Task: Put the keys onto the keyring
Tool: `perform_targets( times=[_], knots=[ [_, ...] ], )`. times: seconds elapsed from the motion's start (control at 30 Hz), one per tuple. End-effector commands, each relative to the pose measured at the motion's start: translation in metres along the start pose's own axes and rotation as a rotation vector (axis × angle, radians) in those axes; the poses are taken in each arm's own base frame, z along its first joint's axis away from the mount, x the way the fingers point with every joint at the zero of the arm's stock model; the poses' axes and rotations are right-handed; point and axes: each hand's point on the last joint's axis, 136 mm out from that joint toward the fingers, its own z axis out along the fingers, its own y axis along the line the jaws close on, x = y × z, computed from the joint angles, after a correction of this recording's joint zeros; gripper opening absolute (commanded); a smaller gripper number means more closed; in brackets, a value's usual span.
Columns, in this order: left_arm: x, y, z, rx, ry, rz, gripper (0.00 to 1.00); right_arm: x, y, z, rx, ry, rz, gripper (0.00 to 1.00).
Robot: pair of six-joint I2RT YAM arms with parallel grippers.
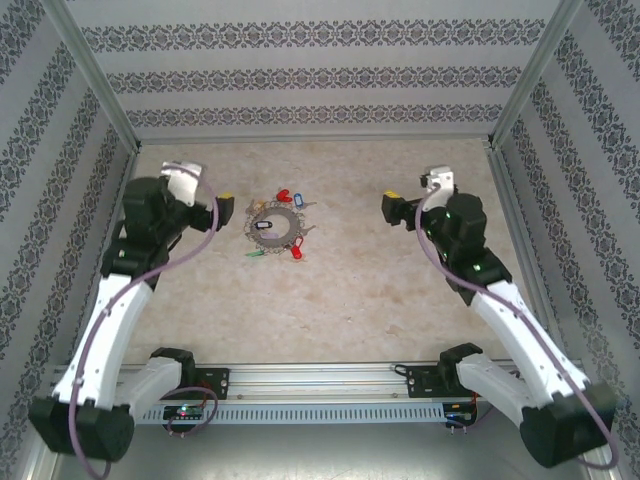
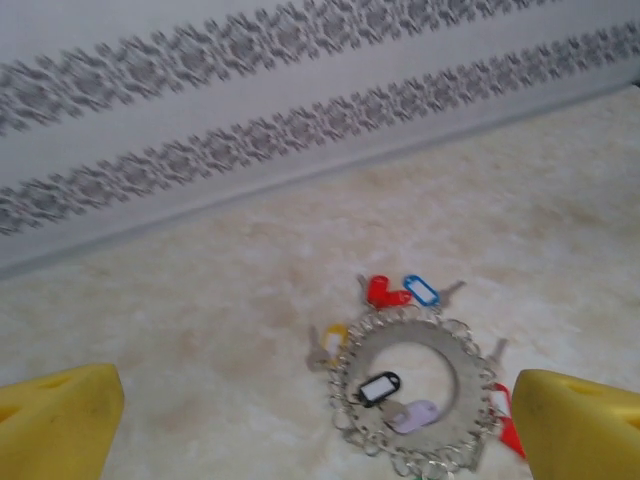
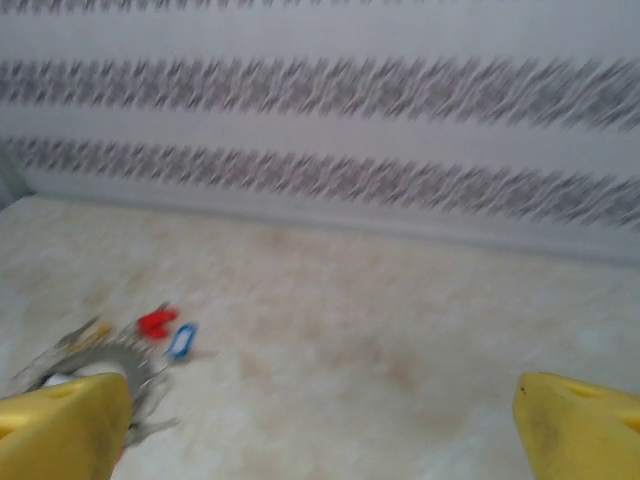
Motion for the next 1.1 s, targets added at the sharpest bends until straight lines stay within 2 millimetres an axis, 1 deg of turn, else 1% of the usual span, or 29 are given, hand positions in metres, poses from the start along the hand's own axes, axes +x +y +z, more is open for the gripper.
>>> perform_targets(
  times=[0.0,0.03,0.07,0.1,0.13,0.17,0.2,0.23,0.27,0.3,0.37,0.4,0.43,0.47,0.57,0.63,0.7,0.77,0.8,0.83,0.87,0.9,0.93,0.97,1.0,1.03,1.07],
  knots=[
    [-0.006,0.03,-0.019,-0.209,-0.175,0.035,1.0,-0.019,-0.03,-0.026,0.181,-0.176,-0.119,0.98],
    [0.004,0.034,-0.021,-0.242,-0.179,0.026,0.99,-0.021,-0.039,-0.035,0.235,-0.213,-0.11,0.98],
    [0.02,0.035,-0.019,-0.257,-0.167,0.029,0.99,-0.019,-0.049,-0.044,0.288,-0.248,-0.093,0.98],
    [0.035,0.034,-0.013,-0.255,-0.144,0.027,0.99,-0.016,-0.054,-0.049,0.312,-0.263,-0.088,0.98],
    [0.053,0.03,-0.004,-0.235,-0.112,0.012,0.99,-0.006,-0.059,-0.05,0.323,-0.258,-0.092,0.98],
    [0.071,0.025,0.006,-0.21,-0.084,-0.006,1.0,0.005,-0.061,-0.048,0.327,-0.239,-0.099,0.98],
    [0.083,0.024,0.013,-0.206,-0.067,-0.032,1.0,0.016,-0.065,-0.045,0.339,-0.221,-0.091,0.98],
    [0.094,0.027,0.019,-0.224,-0.06,-0.068,0.99,0.027,-0.07,-0.041,0.347,-0.198,-0.074,0.98],
    [0.11,0.031,0.025,-0.252,-0.039,-0.097,0.99,0.039,-0.071,-0.036,0.335,-0.167,-0.064,0.98],
    [0.119,0.034,0.03,-0.273,-0.031,-0.105,0.99,0.051,-0.07,-0.029,0.311,-0.13,-0.064,0.98],
    [0.137,0.032,0.046,-0.253,0.027,-0.074,1.0,0.079,-0.066,-0.015,0.26,-0.039,-0.077,0.98],
    [0.144,0.03,0.053,-0.236,0.063,-0.065,1.0,0.087,-0.067,-0.01,0.261,-0.02,-0.076,0.98],
    [0.149,0.029,0.061,-0.223,0.093,-0.065,1.0,0.105,-0.07,-0.007,0.272,0.019,-0.068,0.98],
    [0.154,0.027,0.069,-0.21,0.106,-0.069,1.0,0.118,-0.073,-0.004,0.276,0.044,-0.061,0.98],
    [0.165,0.029,0.08,-0.222,0.096,-0.104,1.0,0.139,-0.077,0.004,0.281,0.076,-0.059,0.98],
    [0.171,0.03,0.089,-0.223,0.094,-0.11,1.0,0.149,-0.082,0.009,0.297,0.093,-0.074,0.98],
    [0.18,0.03,0.099,-0.22,0.104,-0.104,0.99,0.157,-0.089,0.015,0.309,0.096,-0.072,0.98],
    [0.179,0.031,0.111,-0.214,0.1,-0.09,0.99,0.164,-0.098,0.024,0.311,0.093,-0.035,0.98],
    [0.176,0.032,0.116,-0.214,0.081,-0.083,0.99,0.161,-0.1,0.029,0.304,0.079,-0.028,0.98],
    [0.184,0.036,0.122,-0.23,0.122,-0.096,0.99,0.158,-0.101,0.036,0.293,0.07,-0.029,0.98],
    [0.187,0.039,0.129,-0.232,0.119,-0.108,0.99,0.155,-0.104,0.042,0.289,0.058,-0.037,0.98],
    [0.193,0.045,0.129,-0.252,0.138,-0.135,0.99,0.16,-0.111,0.047,0.317,0.086,-0.019,0.98],
    [0.194,0.055,0.126,-0.285,0.116,-0.173,0.99,0.164,-0.117,0.051,0.327,0.099,0.003,0.98],
    [0.202,0.062,0.123,-0.313,0.101,-0.204,0.99,0.17,-0.122,0.052,0.334,0.09,0.022,0.98],
    [0.203,0.064,0.121,-0.327,0.064,-0.208,0.99,0.179,-0.126,0.053,0.338,0.093,0.036,0.98],
    [0.205,0.066,0.121,-0.339,0.068,-0.211,1.0,0.18,-0.128,0.061,0.325,0.06,0.05,0.98],
    [0.208,0.068,0.119,-0.355,0.103,-0.221,1.0,0.183,-0.127,0.063,0.321,0.085,0.043,0.98]
  ],
)
